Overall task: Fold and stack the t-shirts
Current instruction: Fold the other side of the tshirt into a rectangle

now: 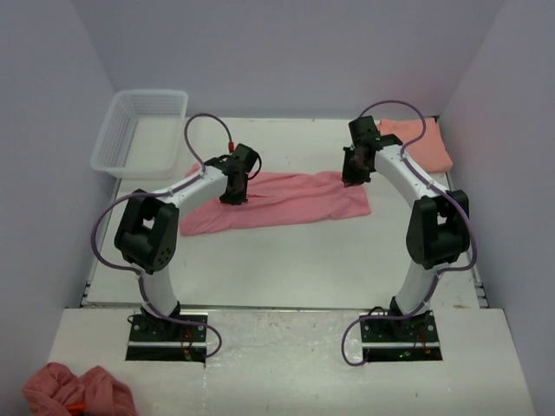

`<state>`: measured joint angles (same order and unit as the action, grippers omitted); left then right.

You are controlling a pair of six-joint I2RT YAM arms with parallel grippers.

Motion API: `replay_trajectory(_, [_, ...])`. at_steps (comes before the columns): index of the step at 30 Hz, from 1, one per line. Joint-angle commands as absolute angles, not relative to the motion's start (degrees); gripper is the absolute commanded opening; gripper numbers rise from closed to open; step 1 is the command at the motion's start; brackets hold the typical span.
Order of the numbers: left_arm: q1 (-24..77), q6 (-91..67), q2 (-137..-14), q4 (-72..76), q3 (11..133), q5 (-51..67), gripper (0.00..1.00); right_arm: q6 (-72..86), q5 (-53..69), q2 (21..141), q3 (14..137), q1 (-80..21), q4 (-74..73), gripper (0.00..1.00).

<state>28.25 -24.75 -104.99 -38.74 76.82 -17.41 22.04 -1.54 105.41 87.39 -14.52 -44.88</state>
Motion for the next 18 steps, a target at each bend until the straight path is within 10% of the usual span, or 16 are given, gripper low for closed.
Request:
replay_trajectory(1, [27.9, -25.1, -106.1, -40.1, 80.1, -20.2, 0.00, 22.5, -1.7, 104.8, 87.5, -14.7, -43.4, 0.00])
replay_trajectory(18, [21.4, -20.6, -114.7, -37.2, 86.7, -21.2, 0.00, 22.0, -2.8, 103.4, 87.5, -14.6, -43.9, 0.00])
